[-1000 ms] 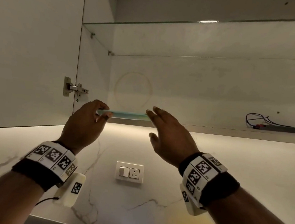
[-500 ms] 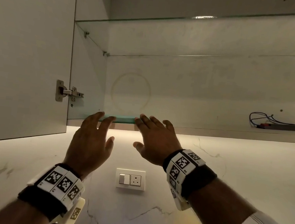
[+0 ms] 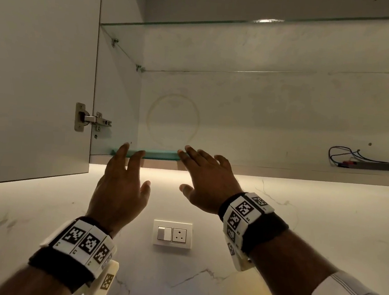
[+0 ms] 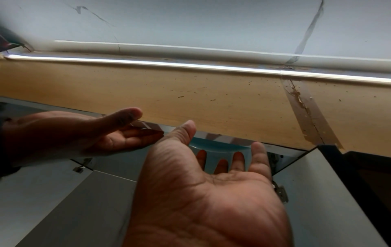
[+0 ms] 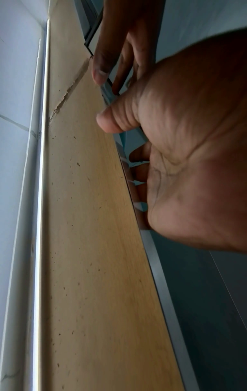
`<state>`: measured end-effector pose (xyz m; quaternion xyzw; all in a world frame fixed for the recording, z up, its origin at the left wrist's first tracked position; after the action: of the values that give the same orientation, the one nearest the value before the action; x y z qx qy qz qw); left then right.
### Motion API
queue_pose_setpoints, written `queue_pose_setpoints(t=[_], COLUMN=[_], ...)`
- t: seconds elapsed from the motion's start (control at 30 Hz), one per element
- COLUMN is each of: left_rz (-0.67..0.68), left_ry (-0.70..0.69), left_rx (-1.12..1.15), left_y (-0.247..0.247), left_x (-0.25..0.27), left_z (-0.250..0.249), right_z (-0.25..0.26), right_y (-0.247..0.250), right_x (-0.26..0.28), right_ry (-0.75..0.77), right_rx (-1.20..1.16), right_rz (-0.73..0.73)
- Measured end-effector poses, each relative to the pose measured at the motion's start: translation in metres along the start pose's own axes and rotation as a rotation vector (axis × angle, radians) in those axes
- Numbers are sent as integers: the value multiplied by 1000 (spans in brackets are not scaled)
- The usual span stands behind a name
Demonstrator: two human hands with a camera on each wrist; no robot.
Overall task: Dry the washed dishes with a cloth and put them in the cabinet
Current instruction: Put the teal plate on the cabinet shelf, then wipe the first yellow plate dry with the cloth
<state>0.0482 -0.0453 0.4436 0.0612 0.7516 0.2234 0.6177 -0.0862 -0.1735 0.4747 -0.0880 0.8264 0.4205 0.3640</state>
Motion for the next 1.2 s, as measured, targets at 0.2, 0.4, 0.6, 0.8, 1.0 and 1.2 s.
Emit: queue_pose_setpoints(t=[0.2, 0.4, 0.6, 0.8, 1.0, 1.2], left_rz=[18, 246, 575, 829, 924, 865], left_ry=[-68, -58, 89, 211, 266, 295], left_rx=[68, 273, 422, 427, 453, 415], left_y=[-15, -73, -131, -164, -156, -145], left_x=[41, 142, 283, 388, 418, 437], left_z=[-52, -94, -109, -134, -170, -169], right_z=[10, 26, 45, 54, 52, 56], right_y=[11, -53, -141, -167, -157, -144], right_x=[47, 160, 301, 407, 453, 457], right_ry=[-25, -155, -194, -214, -254, -321], right_rx=[-5, -294, -332, -322, -356, -377], right_rz=[-163, 45, 399, 762, 812, 695])
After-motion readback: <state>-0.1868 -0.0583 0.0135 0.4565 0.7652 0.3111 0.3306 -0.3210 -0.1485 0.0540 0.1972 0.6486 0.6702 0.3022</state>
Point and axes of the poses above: each hand's wrist, its own x-axis away from the middle knuckle, its own y-axis out of the back of the hand, z = x × y, the point moved 5 cm from there along -x, towards the middle knuckle, and after that the axes turned 13 degrees about x, right-handed, at the moved point
